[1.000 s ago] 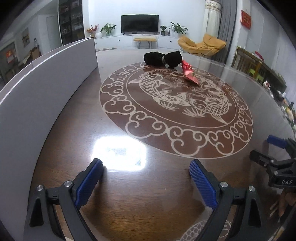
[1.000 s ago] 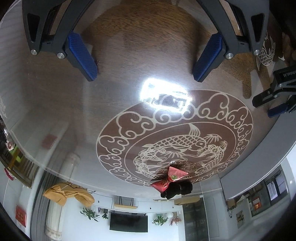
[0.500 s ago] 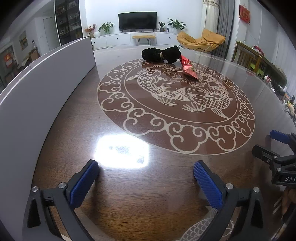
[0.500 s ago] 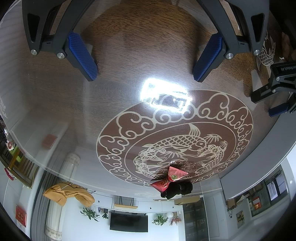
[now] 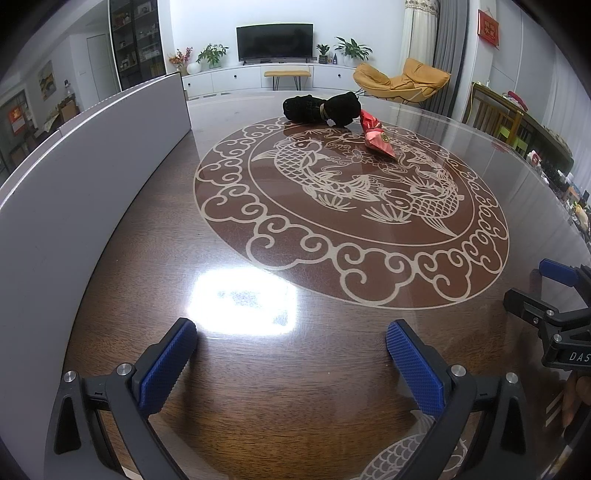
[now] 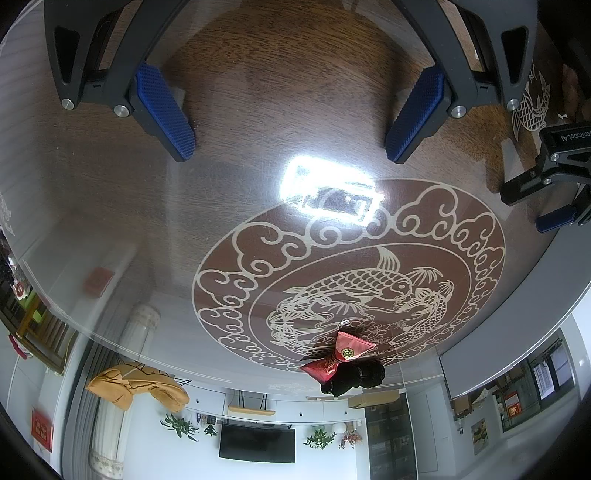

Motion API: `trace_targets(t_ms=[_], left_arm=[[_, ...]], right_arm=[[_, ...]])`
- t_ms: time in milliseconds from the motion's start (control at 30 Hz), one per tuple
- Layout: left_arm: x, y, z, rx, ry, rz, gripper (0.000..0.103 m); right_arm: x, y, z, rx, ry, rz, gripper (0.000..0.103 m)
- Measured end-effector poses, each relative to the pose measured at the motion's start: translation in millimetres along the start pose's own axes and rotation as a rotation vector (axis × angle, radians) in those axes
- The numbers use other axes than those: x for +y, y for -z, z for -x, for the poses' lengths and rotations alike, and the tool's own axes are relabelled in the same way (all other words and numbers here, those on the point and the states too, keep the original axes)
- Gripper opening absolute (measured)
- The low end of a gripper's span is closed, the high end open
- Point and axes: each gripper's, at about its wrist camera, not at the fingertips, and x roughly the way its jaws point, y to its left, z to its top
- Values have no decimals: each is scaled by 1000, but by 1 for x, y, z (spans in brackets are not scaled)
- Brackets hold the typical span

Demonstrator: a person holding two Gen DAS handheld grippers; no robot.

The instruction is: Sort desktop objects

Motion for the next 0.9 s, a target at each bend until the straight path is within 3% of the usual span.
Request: trace_targets(t_ms=[333, 633, 833, 900], left_arm=[[2, 1, 4, -8, 15, 13, 103], [3, 0, 4, -11, 15, 24, 103], [1, -1, 3, -6, 3, 22, 103], [1, -1, 3, -6, 2, 21, 103]], right_arm=[[0, -7, -7, 14, -12, 14, 103], [19, -101, -74, 42, -37, 48, 103], [39, -172, -125, 30, -7, 0, 103], [45, -186, -134, 16, -4, -2, 95]])
